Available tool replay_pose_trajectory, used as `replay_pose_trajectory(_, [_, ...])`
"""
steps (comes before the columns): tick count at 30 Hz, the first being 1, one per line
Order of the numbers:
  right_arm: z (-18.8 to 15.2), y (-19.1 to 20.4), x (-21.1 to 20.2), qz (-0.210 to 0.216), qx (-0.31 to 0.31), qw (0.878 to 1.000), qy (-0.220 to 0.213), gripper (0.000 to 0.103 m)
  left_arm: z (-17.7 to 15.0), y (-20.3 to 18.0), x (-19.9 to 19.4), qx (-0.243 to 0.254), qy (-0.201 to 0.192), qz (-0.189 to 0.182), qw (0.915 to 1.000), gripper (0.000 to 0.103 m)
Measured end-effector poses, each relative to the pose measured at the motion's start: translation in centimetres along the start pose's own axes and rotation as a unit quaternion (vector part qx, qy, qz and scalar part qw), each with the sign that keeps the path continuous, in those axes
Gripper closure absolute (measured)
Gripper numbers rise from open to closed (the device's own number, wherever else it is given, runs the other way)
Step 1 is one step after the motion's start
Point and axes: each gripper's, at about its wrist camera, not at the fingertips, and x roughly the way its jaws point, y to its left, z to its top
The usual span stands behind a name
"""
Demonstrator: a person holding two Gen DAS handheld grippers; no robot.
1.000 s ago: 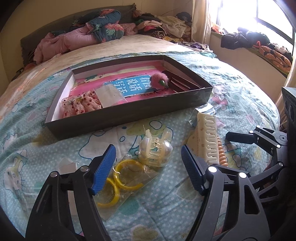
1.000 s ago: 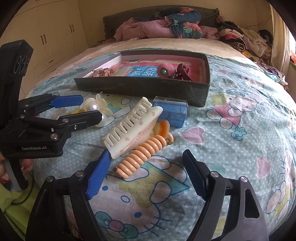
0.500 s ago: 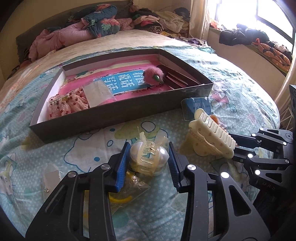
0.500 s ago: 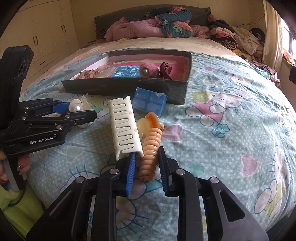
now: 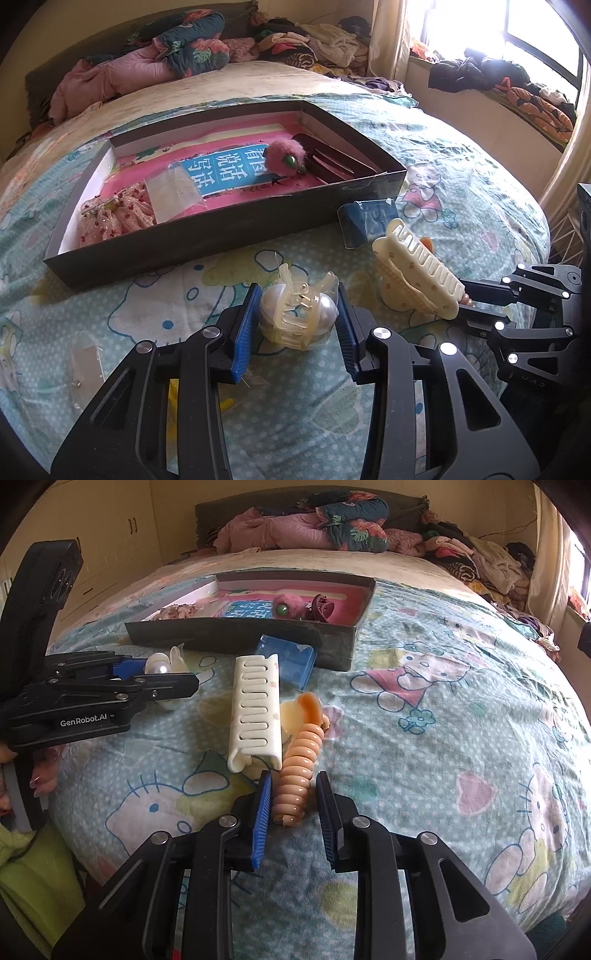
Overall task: Organize jewelry
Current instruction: 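Carry the pearl clip and spiral tie into the box with the left and right tools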
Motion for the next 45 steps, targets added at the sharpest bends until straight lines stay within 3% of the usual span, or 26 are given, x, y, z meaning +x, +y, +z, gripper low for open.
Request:
replay_pose_trajectory(6, [0.0,-0.4,-0.6,-0.024,-0.004,1.0,0.001,0.086,0.3,-0.2,-0.3,0.001,-0.006,-0.002,1.0,0.072])
replay_pose_trajectory(14, [1.0,-2.8,-2.6,-0.044,0.029,0.998,-0.033,0.086,1.8,-1.2,-1.3,0.004,-0.026,-0.009,0.9996,0.072])
replay_pose_trajectory(24, [3.9,-3.7,-4.5,-0.033,0.036,0.996,-0.077,0.086,3.8,-1.2,-1.9,-0.003,-0.046,-0.009,0.9989,0.072])
replay_pose_trajectory(45, [11.8,-1.5,-2.4,-0.008,0.007,0.993,-0.121,0.086,7.5,3.5,-2.2,-0.052,-0.074,0.02,0.9957,0.072])
